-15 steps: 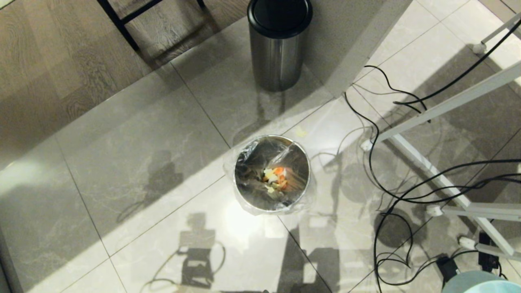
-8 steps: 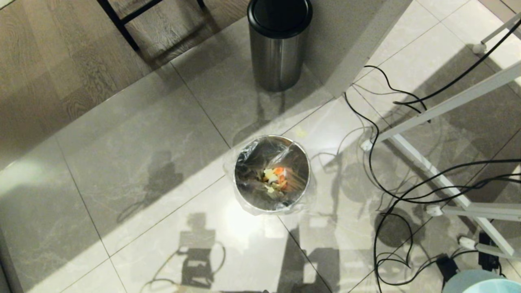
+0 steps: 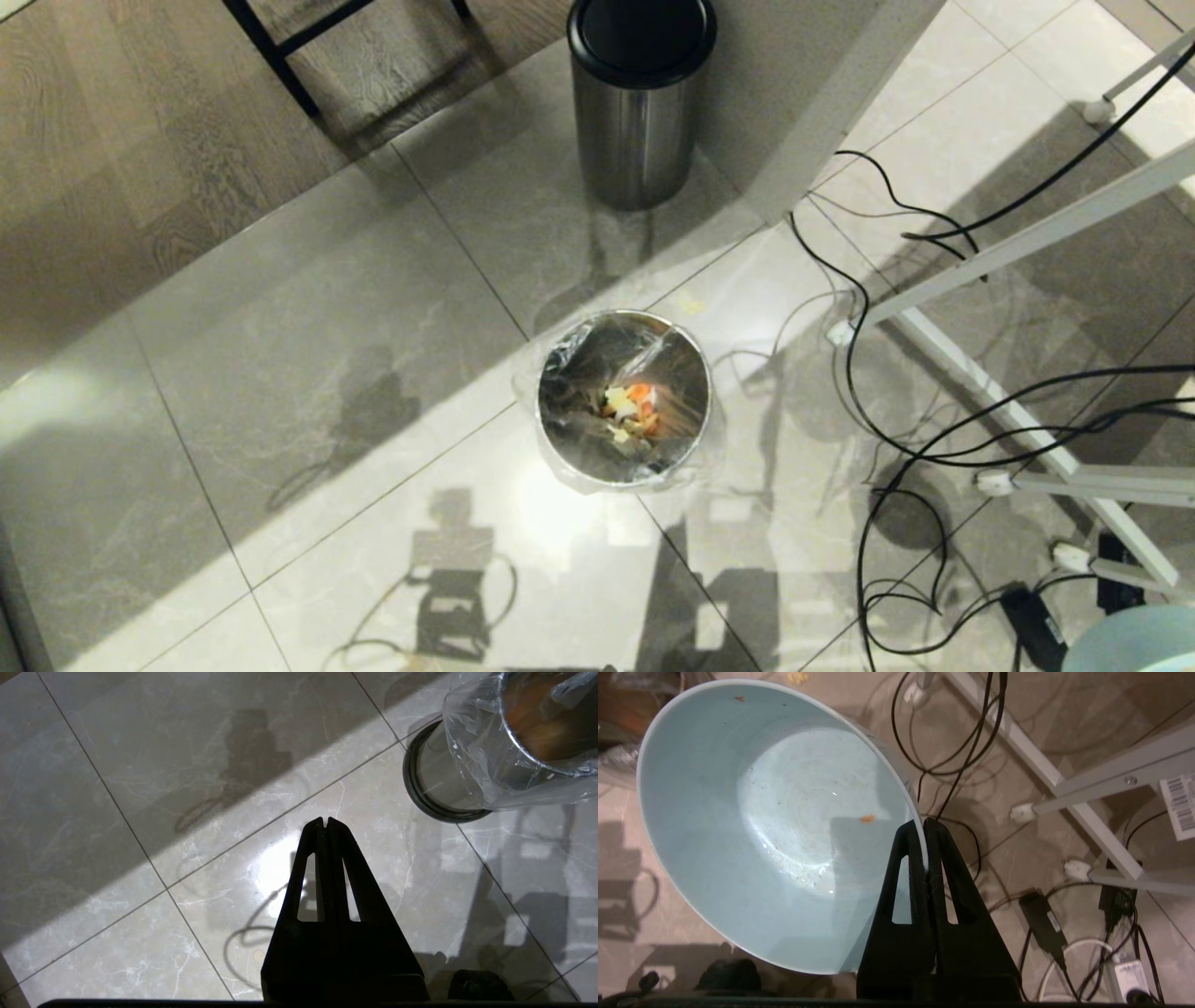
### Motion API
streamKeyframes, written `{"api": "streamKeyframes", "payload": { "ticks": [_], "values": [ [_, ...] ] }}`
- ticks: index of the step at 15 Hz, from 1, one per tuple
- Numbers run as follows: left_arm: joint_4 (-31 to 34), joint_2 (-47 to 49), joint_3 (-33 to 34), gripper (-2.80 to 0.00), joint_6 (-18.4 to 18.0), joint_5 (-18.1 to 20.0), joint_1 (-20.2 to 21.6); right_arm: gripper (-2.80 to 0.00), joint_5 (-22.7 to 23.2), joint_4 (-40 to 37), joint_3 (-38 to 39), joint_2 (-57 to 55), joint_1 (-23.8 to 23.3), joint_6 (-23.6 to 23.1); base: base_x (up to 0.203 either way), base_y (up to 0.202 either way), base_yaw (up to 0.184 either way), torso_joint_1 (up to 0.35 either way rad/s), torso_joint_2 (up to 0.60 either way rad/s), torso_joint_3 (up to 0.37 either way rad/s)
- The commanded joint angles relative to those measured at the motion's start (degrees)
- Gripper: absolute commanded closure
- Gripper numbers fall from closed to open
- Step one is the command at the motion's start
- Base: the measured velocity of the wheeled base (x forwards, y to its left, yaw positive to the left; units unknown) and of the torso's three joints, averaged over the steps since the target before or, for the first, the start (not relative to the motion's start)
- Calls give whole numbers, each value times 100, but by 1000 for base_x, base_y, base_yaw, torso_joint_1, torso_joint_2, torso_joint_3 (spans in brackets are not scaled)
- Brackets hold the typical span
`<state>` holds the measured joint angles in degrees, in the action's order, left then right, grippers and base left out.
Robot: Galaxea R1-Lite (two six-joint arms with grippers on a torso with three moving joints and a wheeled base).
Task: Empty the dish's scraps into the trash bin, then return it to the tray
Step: Put the bowl back to the table
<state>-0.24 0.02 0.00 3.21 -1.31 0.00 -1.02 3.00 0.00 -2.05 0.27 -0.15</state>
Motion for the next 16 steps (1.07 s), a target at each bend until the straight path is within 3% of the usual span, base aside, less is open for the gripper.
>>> {"api": "streamKeyframes", "payload": {
  "ticks": [1, 16],
  "values": [
    [-2, 6, 0, 0, 4, -1, 0, 0, -4, 8, 0, 205, -9, -2, 0, 0, 0, 0, 0, 0],
    [-2, 6, 0, 0, 4, -1, 0, 0, -4, 8, 0, 205, -9, -2, 0, 0, 0, 0, 0, 0]
  ]
}}
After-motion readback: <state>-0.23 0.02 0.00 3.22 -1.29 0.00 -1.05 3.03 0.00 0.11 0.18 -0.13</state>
